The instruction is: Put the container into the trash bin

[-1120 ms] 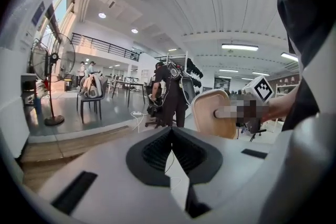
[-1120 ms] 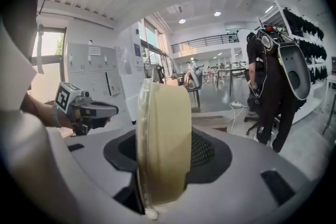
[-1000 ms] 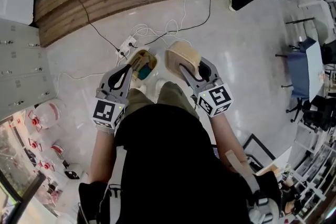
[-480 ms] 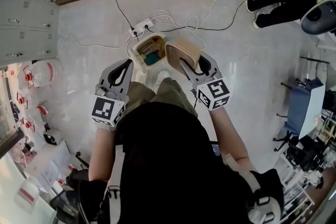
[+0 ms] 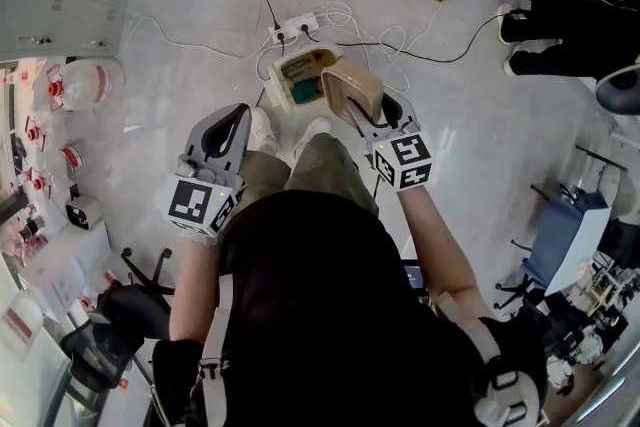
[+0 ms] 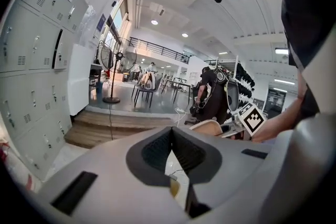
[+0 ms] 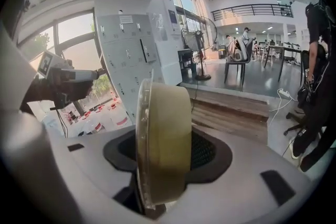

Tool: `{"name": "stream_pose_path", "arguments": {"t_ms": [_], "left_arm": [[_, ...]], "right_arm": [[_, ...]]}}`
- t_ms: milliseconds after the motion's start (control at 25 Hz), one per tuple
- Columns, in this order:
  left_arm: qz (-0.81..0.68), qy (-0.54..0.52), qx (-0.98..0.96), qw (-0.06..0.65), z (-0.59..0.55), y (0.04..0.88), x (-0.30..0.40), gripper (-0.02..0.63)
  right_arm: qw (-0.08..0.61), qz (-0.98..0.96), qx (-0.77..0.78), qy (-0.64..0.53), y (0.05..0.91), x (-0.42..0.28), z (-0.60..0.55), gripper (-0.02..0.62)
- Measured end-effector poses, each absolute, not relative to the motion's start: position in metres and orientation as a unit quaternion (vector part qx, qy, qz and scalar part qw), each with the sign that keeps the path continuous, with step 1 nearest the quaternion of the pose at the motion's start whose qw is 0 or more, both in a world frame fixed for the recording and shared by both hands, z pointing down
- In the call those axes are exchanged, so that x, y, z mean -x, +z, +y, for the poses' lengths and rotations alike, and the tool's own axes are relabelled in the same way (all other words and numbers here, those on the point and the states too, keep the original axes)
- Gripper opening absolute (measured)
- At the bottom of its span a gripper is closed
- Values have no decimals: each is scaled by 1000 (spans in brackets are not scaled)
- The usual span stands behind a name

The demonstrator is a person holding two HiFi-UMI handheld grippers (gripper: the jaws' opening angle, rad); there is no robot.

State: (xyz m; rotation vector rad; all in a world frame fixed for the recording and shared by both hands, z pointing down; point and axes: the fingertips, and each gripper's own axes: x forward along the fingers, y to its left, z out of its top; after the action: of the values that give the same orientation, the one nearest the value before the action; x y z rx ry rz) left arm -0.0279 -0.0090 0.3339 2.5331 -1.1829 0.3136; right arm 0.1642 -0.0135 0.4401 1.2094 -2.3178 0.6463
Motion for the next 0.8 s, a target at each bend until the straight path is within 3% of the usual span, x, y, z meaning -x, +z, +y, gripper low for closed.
{"name": "stream_pose_path", "arguments": {"t_ms": [800], "left_arm": [[-403, 88, -882, 229, -31, 367, 98, 8]], "right_arm": [[309, -782, -451, 298, 576, -124, -36, 219]]}}
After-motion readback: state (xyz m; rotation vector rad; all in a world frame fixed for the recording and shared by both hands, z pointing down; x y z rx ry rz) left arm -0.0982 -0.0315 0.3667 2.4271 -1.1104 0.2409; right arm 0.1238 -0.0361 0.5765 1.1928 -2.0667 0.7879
